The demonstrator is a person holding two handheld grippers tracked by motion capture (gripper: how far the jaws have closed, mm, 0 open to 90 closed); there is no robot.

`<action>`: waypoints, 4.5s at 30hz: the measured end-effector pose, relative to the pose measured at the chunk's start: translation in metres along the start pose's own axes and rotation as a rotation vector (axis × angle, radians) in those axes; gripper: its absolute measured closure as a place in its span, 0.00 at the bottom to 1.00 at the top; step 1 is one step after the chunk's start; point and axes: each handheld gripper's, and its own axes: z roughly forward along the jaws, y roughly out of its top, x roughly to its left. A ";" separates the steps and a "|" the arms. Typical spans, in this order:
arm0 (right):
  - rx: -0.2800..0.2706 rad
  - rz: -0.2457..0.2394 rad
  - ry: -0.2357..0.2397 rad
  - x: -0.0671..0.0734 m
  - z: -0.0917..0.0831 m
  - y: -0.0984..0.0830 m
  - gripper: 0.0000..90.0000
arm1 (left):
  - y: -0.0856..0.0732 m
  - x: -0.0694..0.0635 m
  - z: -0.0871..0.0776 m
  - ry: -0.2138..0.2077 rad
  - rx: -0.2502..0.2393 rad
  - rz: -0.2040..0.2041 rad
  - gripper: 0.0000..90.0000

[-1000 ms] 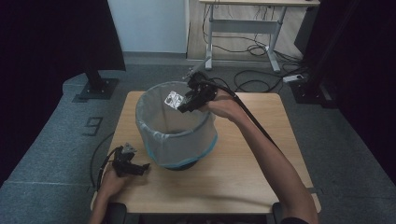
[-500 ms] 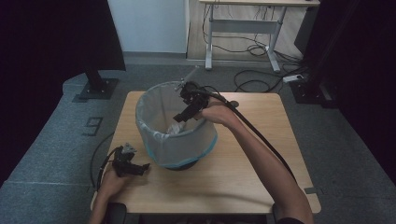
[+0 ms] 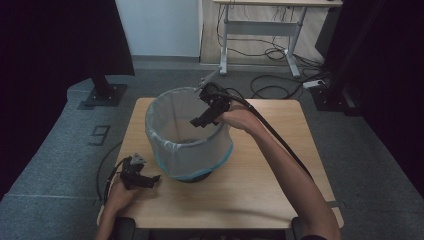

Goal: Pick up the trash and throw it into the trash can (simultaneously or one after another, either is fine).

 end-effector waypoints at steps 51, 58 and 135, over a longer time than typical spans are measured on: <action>-0.079 0.202 -0.152 -0.044 -0.065 -0.082 0.00 | 0.000 0.000 0.000 0.002 0.000 0.000 0.00; -0.086 0.216 -0.182 -0.049 -0.071 -0.096 0.00 | 0.000 0.000 0.000 0.001 0.000 0.000 0.00; -0.050 0.408 -0.376 -0.051 -0.026 -0.301 0.02 | 0.000 -0.001 0.000 0.005 0.002 -0.006 0.00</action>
